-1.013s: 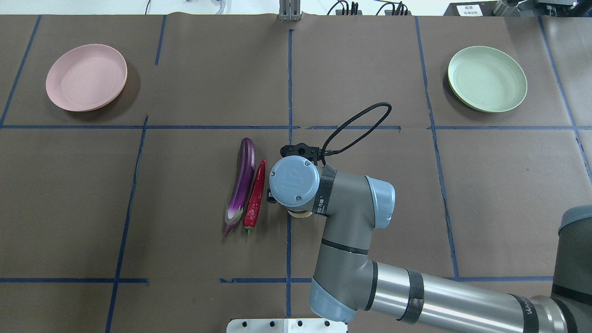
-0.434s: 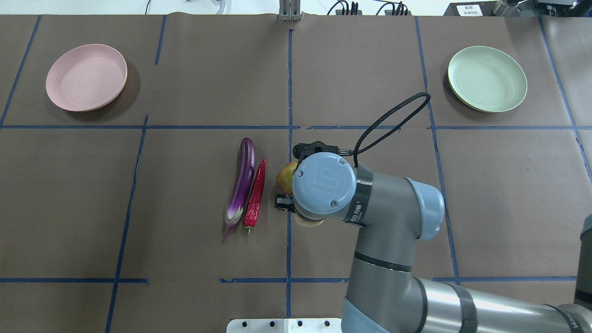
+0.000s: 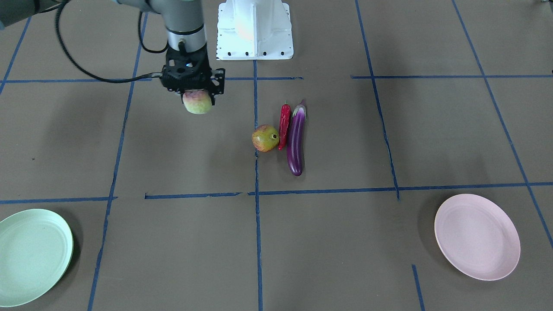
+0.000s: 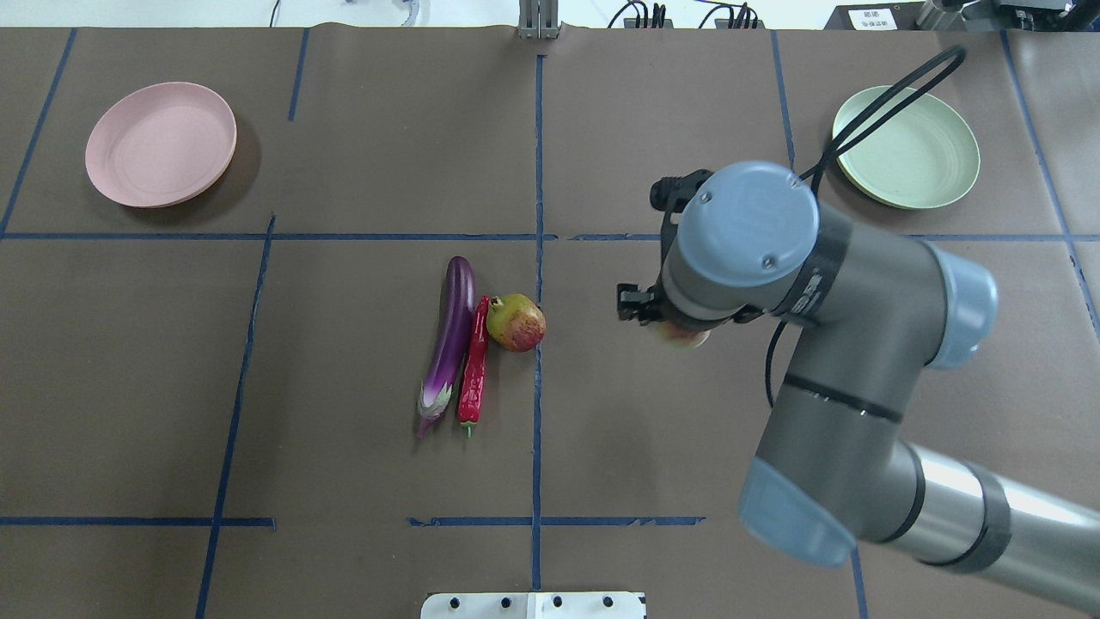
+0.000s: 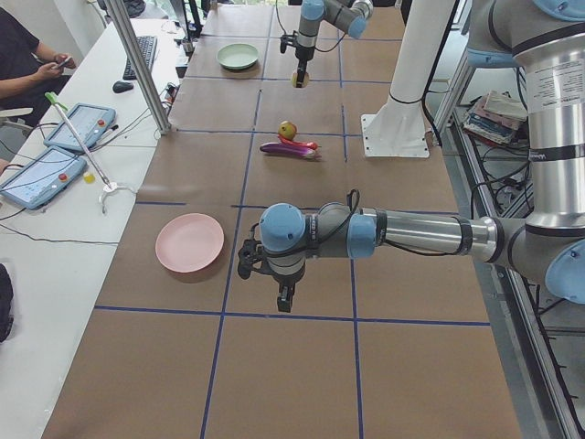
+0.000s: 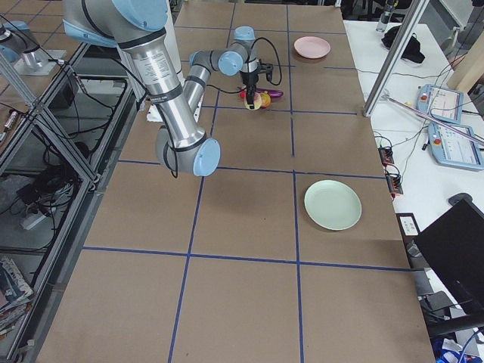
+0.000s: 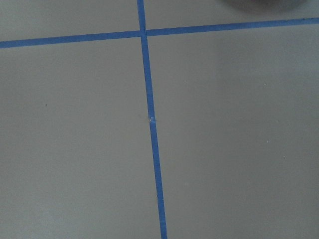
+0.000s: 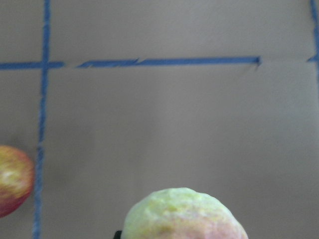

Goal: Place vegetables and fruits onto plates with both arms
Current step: 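Carry the peach with the right gripper onto the pale green plate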

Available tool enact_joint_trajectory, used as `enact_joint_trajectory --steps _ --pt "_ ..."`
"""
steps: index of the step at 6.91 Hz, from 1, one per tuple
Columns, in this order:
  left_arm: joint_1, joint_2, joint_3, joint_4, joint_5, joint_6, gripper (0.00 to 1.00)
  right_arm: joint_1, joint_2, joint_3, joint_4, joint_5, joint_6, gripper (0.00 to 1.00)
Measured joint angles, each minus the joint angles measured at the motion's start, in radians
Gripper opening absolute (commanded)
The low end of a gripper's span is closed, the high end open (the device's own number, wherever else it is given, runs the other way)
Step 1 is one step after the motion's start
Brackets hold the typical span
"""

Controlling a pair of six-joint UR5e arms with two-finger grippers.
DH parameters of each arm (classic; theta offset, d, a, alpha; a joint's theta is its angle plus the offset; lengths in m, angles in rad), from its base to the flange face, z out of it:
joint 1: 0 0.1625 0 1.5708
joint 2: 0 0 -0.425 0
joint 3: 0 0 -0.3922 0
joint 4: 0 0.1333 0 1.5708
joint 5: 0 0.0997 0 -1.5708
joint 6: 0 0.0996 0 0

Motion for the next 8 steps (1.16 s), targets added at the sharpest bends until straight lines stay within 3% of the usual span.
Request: enact_joint_trajectory --steps 2,3,4,5,6,8 --pt "0.001 -0.002 -0.001 -0.001 0.000 0.000 1.00 0.242 -0.055 -0.125 0.017 0.081 -0.275 0.02" --pt "0.001 -0.003 -0.002 -0.001 0.000 -0.001 1.00 0.367 -0.060 -0.272 0.104 0.139 -0.433 0.02" --pt "0.001 -0.003 -0.004 -0.001 0.000 -0.001 1.00 0.457 -0.050 -0.466 0.272 0.187 -0.526 0.02" --pt "0.001 -0.003 -0.011 -0.001 -0.001 -0.003 1.00 0.506 -0.026 -0.654 0.441 0.211 -0.565 0.21" --pt "0.001 -0.003 -0.021 -0.001 -0.001 -0.013 1.00 0.526 -0.007 -0.781 0.546 0.217 -0.579 0.99" --pt "0.012 -0.011 -0.033 -0.030 -0.015 -0.050 1.00 0.539 -0.011 -0.861 0.639 0.214 -0.598 1.00"
